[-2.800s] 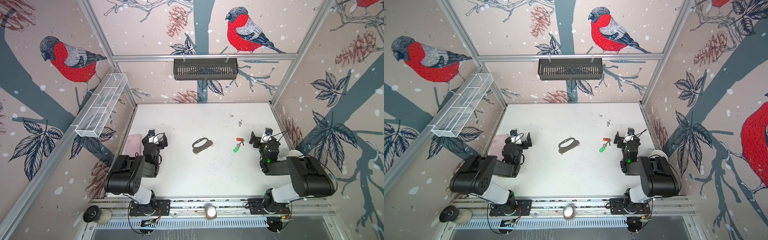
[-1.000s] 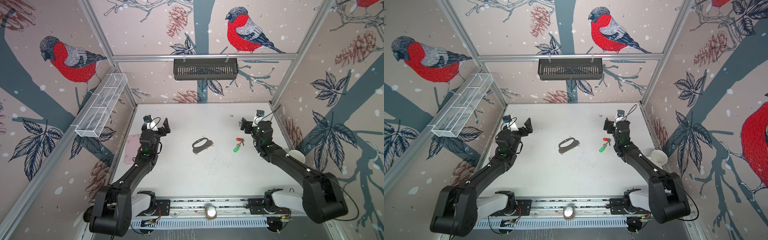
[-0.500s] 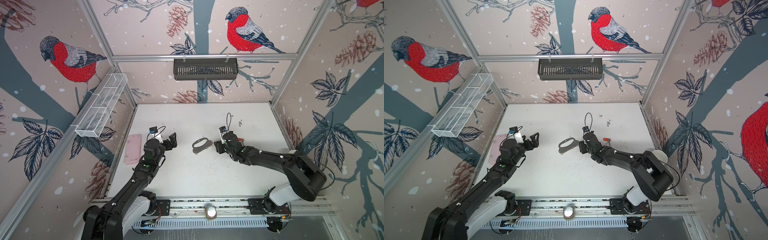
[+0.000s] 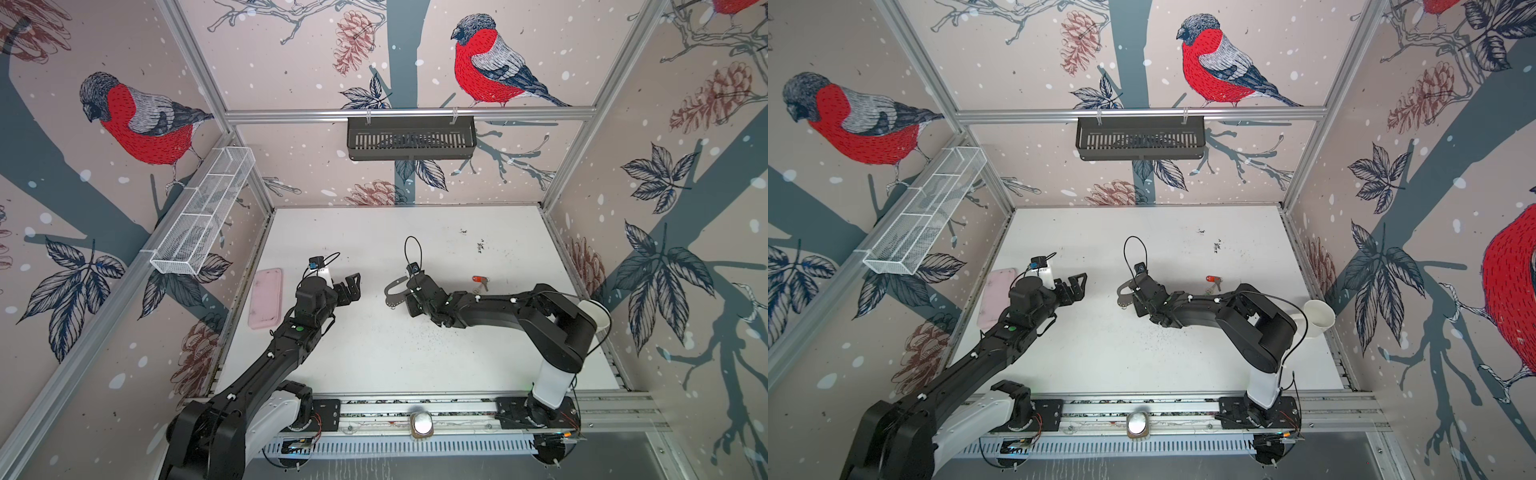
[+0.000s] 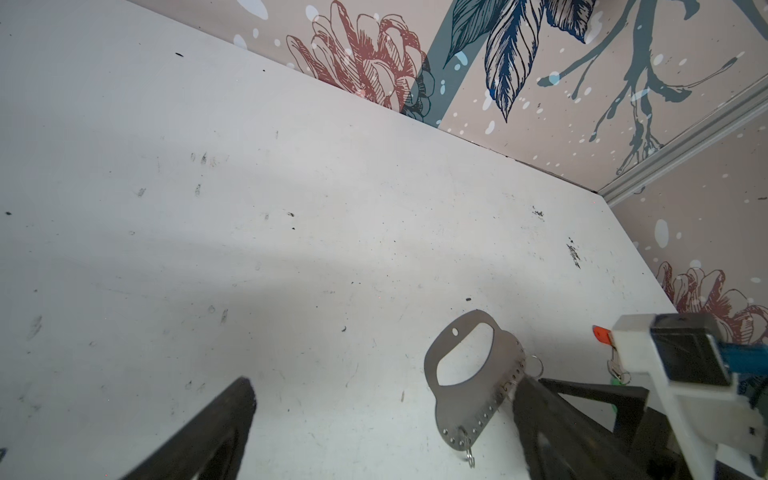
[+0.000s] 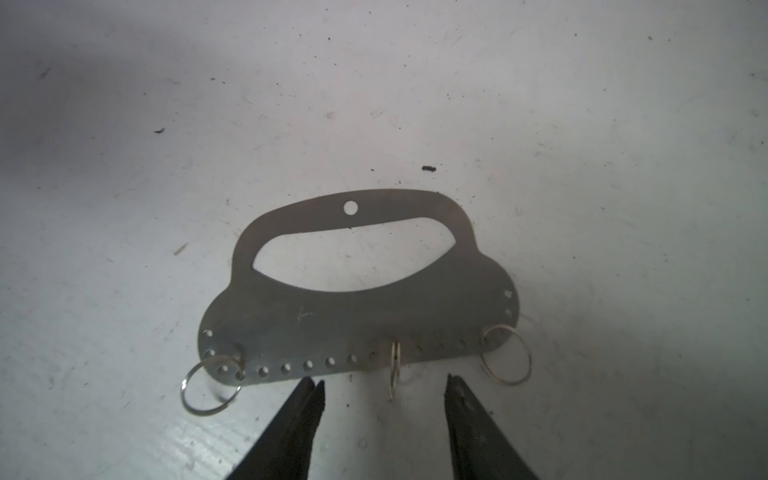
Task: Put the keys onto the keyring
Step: 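Reach the right gripper to the silver plate and pinch its middle split ring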
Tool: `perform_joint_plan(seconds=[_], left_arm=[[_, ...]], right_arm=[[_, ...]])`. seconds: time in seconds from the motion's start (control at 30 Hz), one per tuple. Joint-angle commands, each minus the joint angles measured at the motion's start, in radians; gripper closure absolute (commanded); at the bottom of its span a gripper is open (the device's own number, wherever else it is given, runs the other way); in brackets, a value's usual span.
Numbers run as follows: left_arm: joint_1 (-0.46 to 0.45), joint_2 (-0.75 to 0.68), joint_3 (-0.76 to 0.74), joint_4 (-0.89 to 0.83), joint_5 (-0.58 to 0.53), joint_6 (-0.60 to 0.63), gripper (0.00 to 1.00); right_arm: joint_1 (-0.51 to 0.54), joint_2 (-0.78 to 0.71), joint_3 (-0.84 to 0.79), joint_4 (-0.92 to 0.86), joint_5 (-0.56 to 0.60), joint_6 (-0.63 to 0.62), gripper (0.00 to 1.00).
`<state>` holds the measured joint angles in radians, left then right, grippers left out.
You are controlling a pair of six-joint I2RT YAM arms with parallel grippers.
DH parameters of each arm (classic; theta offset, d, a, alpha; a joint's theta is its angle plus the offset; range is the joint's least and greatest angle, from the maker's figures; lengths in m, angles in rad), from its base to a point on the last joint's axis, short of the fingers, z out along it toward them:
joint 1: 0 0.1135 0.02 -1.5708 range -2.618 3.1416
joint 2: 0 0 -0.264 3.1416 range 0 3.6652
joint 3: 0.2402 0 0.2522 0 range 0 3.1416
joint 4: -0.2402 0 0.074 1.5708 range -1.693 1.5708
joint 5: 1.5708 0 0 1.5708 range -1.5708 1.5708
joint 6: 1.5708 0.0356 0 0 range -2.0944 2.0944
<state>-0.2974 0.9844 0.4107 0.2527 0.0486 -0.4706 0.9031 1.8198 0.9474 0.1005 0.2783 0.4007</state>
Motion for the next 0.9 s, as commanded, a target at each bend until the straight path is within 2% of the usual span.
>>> perform_joint_plan(seconds=[0.0, 0.27, 0.5, 0.87], left_arm=[[-0.002, -0.004, 0.008, -0.005, 0.0, 0.006, 0.03], [-0.003, -0.008, 0.007, -0.009, 0.002, 0.01, 0.03], [-0.004, -0.006, 0.012, -0.012, 0.01, 0.01, 0.03], [-0.01, 0.012, 0.025, -0.006, 0.028, 0.012, 0.04]], right_arm=[[0.002, 0.013, 0.007, -0.039, 0.039, 0.027, 0.49], [0.002, 0.021, -0.009, -0.026, 0.032, 0.033, 0.53], [0.002, 0.034, 0.004, -0.021, 0.012, 0.015, 0.67], [-0.007, 0.03, -0.007, 0.027, 0.002, -0.037, 0.83]])
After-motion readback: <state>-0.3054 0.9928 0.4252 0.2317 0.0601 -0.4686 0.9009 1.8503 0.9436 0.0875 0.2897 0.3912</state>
